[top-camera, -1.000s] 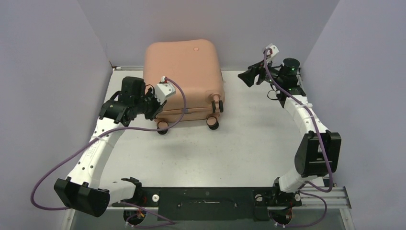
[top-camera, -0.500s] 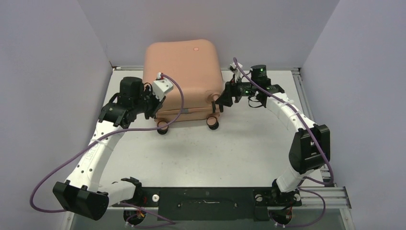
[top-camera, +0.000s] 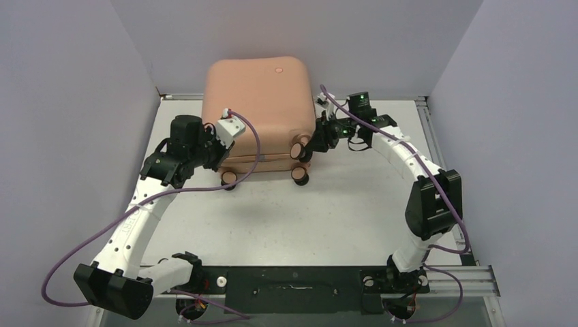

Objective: Pack the luggage
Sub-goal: Zip the luggage at the center of the board.

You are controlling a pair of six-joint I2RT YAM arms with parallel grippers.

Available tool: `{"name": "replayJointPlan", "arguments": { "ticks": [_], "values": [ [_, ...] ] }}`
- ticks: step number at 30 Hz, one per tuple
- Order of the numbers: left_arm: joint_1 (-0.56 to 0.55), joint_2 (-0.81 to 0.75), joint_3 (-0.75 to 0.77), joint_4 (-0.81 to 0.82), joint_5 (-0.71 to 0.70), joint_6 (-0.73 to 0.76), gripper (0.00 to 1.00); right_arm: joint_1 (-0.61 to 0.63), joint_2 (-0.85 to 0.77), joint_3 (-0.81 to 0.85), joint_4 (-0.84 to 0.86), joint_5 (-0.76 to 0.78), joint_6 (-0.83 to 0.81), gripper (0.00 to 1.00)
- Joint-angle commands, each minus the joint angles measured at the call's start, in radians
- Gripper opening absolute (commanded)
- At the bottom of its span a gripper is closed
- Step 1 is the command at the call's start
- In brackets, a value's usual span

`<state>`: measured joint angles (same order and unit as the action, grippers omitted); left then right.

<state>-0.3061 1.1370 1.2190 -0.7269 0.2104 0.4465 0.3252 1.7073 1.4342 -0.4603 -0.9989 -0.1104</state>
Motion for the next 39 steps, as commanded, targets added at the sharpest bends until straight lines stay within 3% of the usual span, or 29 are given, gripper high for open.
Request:
{"name": "replayJointPlan", "arguments": {
  "ticks": [1, 5, 16, 22, 25, 28, 29, 30, 33, 36, 37, 39],
  "values": [
    [0.002, -0.021, 0.004, 0.06, -0.02, -0.012, 0.14, 0.091, 0.084, 0.086, -0.145, -0.131, -0.144, 0.3],
    [0.006, -0.025, 0.003, 0.06, -0.04, -0.004, 0.14, 0.152, 0.085, 0.086, -0.259, -0.107, -0.259, 0.22],
    [0.025, -0.038, 0.017, 0.039, -0.059, 0.011, 0.14, 0.452, 0.019, -0.008, -0.152, 0.008, -0.213, 0.13],
    [0.046, -0.057, 0.015, 0.035, -0.053, 0.01, 0.14, 0.602, 0.111, 0.11, -0.198, 0.023, -0.229, 0.12],
    [0.048, -0.06, 0.006, 0.042, -0.05, 0.008, 0.14, 0.562, 0.091, 0.167, -0.275, 0.005, -0.287, 0.11],
    [0.046, -0.045, 0.03, 0.039, -0.046, 0.015, 0.14, 0.453, -0.045, 0.105, -0.264, -0.04, -0.315, 0.12],
    [0.043, -0.034, 0.045, 0.037, -0.041, 0.017, 0.15, 0.414, -0.09, 0.085, -0.267, -0.038, -0.332, 0.13],
    [0.039, -0.019, 0.063, 0.035, -0.034, 0.017, 0.14, 0.379, -0.137, 0.067, -0.29, -0.028, -0.362, 0.21],
    [0.01, 0.034, 0.136, 0.027, -0.032, 0.019, 0.14, 0.296, -0.27, 0.005, -0.269, 0.074, -0.412, 0.38],
    [-0.047, 0.11, 0.231, 0.014, -0.047, 0.027, 0.15, 0.249, -0.382, -0.09, -0.184, 0.178, -0.47, 0.28],
    [-0.073, 0.14, 0.267, 0.009, -0.057, 0.028, 0.14, 0.245, -0.414, -0.136, -0.13, 0.238, -0.463, 0.28],
    [-0.137, 0.203, 0.338, 0.0, -0.074, 0.032, 0.15, 0.232, -0.455, -0.224, 0.0, 0.387, -0.445, 0.38]
  ]
}}
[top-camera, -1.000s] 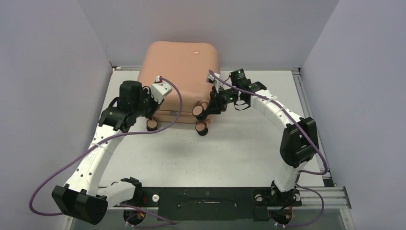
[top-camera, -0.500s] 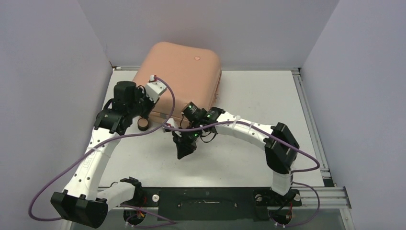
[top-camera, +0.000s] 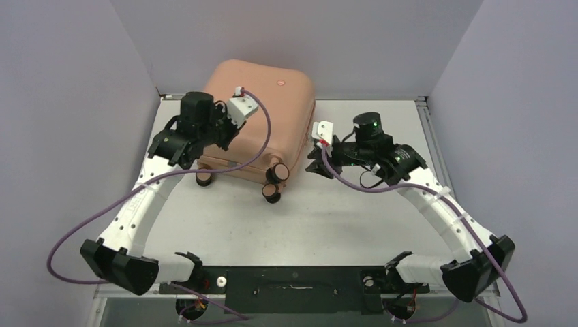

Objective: Pack the luggage
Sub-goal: Zip the luggage at the center of the board.

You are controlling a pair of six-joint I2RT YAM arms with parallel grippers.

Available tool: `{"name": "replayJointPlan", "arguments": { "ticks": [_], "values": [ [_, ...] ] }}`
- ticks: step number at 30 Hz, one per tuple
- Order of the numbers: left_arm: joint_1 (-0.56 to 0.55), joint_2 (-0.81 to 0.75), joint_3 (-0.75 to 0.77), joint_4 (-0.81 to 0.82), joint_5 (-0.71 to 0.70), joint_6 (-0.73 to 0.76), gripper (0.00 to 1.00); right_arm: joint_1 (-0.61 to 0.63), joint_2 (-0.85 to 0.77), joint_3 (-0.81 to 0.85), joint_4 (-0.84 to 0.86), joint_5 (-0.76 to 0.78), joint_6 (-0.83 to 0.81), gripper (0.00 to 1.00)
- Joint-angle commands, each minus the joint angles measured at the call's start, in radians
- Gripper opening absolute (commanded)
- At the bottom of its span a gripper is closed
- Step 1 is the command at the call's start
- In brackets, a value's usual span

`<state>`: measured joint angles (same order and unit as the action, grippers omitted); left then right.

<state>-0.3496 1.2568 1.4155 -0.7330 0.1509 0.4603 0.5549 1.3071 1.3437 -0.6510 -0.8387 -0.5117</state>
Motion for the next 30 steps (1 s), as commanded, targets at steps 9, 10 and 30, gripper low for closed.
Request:
{"name": "replayJointPlan", "arguments": {
  "ticks": [9, 10, 30],
  "values": [
    [-0.299, 0.366, 0.411, 0.105, -0.058, -0.157, 0.14, -0.19, 0.075, -0.414, 0.784, 0.432, -0.079, 0.65],
    [-0.304, 0.387, 0.421, 0.119, -0.037, -0.196, 0.14, -0.196, 0.104, -0.42, 0.829, 0.433, -0.076, 0.65],
    [0.04, 0.429, 0.232, 0.483, 0.169, -0.761, 0.14, -0.134, 0.502, -0.221, 1.054, 0.471, 0.071, 0.57]
  ]
}}
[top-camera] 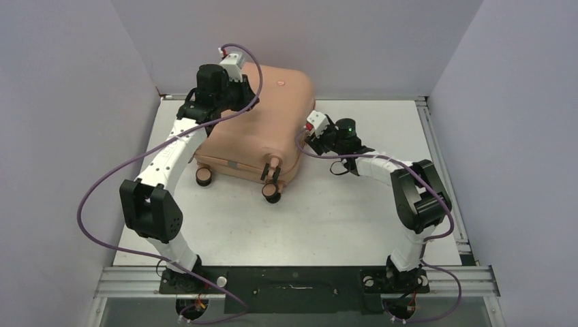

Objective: Pack the luggage
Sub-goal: Zip the luggage at the center of the board.

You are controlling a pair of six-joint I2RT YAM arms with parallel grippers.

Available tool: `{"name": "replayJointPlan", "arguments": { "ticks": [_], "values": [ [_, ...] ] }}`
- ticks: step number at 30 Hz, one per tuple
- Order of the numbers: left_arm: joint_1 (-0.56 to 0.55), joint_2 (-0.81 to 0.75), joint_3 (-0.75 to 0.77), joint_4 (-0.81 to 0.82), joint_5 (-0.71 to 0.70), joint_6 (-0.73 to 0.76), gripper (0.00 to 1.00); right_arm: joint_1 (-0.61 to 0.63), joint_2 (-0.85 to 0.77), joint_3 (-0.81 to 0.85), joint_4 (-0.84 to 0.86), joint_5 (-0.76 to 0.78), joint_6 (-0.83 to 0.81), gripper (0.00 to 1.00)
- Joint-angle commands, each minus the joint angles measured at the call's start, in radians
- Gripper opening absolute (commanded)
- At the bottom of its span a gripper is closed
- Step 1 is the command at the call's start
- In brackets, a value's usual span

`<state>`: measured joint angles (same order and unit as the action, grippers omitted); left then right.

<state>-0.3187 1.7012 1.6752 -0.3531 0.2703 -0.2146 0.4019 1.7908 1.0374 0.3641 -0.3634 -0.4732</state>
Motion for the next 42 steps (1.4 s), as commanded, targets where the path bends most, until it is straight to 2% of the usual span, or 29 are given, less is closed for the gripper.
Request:
{"name": "replayJointPlan", "arguments": {
  "ticks": [1, 5, 8, 17, 20, 23, 42],
  "values": [
    [0.014, -0.018, -0.035, 0.106, 0.048, -0.086, 0.14, 0.024, 0.021, 0.092, 0.028, -0.008, 0.026, 0.57],
    [0.021, -0.027, -0.053, 0.113, 0.037, -0.079, 0.14, 0.048, 0.009, 0.074, 0.029, 0.018, -0.006, 0.57],
    [0.024, -0.031, -0.062, 0.114, 0.025, -0.075, 0.14, 0.074, 0.005, 0.059, 0.049, 0.097, -0.034, 0.55],
    [0.035, -0.053, -0.11, 0.138, 0.014, -0.066, 0.14, 0.121, 0.057, 0.066, 0.092, 0.283, -0.079, 0.38],
    [0.039, -0.058, -0.123, 0.144, 0.013, -0.065, 0.14, 0.12, 0.078, 0.099, 0.055, 0.298, -0.08, 0.19],
    [0.041, -0.061, -0.137, 0.15, 0.014, -0.055, 0.14, 0.117, 0.074, 0.099, 0.055, 0.296, -0.08, 0.06],
    [0.041, -0.11, -0.321, 0.198, -0.055, 0.081, 0.14, 0.005, 0.104, 0.235, -0.012, 0.244, 0.071, 0.05]
  ]
}}
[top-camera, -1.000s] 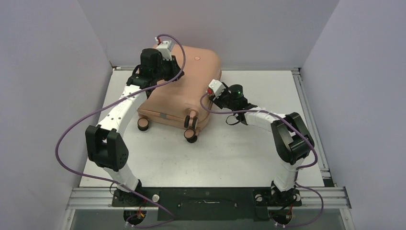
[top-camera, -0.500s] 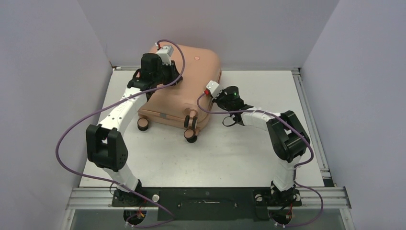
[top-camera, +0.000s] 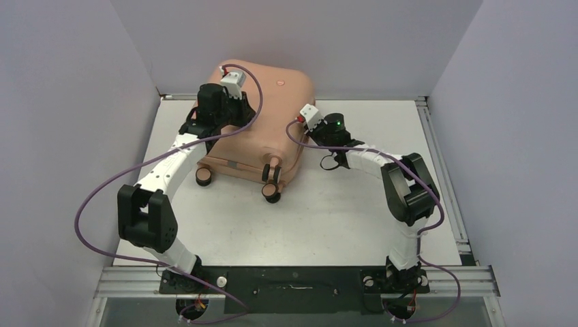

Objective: Pack the luggage
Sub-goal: Zip the luggage at the center of the board.

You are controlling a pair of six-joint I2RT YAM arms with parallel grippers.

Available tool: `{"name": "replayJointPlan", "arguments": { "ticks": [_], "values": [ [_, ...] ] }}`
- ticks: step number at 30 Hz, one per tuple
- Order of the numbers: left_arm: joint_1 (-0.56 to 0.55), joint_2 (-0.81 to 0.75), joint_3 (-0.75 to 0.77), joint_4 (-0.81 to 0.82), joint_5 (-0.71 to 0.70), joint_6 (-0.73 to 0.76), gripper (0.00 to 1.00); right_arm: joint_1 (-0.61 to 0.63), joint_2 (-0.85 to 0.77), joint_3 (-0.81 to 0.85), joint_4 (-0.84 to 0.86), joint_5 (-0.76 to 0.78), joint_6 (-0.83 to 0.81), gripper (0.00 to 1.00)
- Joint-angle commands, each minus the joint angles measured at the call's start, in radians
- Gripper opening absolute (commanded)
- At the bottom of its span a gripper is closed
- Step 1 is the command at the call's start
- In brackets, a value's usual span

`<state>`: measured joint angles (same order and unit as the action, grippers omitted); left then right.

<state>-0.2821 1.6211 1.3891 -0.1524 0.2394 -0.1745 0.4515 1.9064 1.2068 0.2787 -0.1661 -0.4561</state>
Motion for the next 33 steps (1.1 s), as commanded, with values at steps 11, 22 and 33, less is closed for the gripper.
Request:
{"name": "replayJointPlan", "arguments": {
  "ticks": [11, 22, 33],
  "values": [
    [-0.015, -0.037, -0.088, -0.023, -0.073, 0.125, 0.05, -0.122, 0.075, 0.261, -0.075, -0.025, 0.192, 0.05],
    [-0.033, -0.047, -0.116, -0.031, -0.087, 0.17, 0.04, -0.139, 0.195, 0.486, -0.138, 0.133, 0.211, 0.05],
    [-0.039, -0.05, -0.136, -0.03, -0.085, 0.218, 0.01, -0.163, 0.315, 0.698, -0.153, 0.253, 0.256, 0.05]
  ]
}}
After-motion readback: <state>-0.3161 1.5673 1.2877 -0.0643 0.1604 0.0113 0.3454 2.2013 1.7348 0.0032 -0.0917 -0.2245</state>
